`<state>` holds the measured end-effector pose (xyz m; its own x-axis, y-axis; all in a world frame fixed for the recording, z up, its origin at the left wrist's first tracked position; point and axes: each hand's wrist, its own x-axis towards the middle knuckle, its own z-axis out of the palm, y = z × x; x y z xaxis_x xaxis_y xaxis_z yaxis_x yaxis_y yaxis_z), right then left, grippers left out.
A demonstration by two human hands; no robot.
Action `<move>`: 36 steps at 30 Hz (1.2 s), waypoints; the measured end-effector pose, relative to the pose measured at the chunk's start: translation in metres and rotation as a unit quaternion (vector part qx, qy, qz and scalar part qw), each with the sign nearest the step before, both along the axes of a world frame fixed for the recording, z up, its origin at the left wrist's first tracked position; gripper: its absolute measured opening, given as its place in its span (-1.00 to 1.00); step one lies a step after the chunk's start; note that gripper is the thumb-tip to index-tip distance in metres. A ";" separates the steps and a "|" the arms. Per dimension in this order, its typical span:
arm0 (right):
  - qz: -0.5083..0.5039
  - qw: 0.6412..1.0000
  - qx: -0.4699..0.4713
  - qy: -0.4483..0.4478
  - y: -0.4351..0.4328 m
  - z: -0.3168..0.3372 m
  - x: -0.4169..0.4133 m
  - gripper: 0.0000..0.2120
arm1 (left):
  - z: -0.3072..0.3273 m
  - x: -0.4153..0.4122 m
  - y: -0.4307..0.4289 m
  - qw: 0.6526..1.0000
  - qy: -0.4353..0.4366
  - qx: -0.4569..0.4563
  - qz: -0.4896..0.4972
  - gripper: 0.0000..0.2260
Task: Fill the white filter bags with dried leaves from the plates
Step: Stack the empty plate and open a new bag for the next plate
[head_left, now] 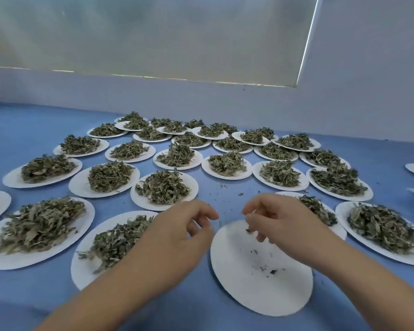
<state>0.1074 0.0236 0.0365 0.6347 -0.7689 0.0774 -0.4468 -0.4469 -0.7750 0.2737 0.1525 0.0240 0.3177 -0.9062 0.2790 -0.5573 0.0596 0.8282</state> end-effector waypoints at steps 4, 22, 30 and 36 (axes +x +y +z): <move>-0.074 0.992 -0.078 0.062 -0.012 -0.014 -0.038 -0.90 | -0.006 -0.025 -0.004 0.984 -0.177 0.007 -0.014 -0.89; -0.101 0.984 -0.042 0.140 -0.010 -0.031 -0.068 -0.83 | -0.019 -0.035 -0.017 0.990 -0.001 0.137 -0.019 -0.74; -0.101 0.991 0.082 -0.037 -0.020 -0.009 -0.078 -0.89 | 0.014 -0.040 -0.030 0.989 0.139 0.057 -0.007 -0.80; -0.163 0.956 0.181 -0.166 -0.053 0.011 -0.108 -0.85 | 0.034 -0.066 -0.091 0.990 0.140 0.001 -0.010 -0.87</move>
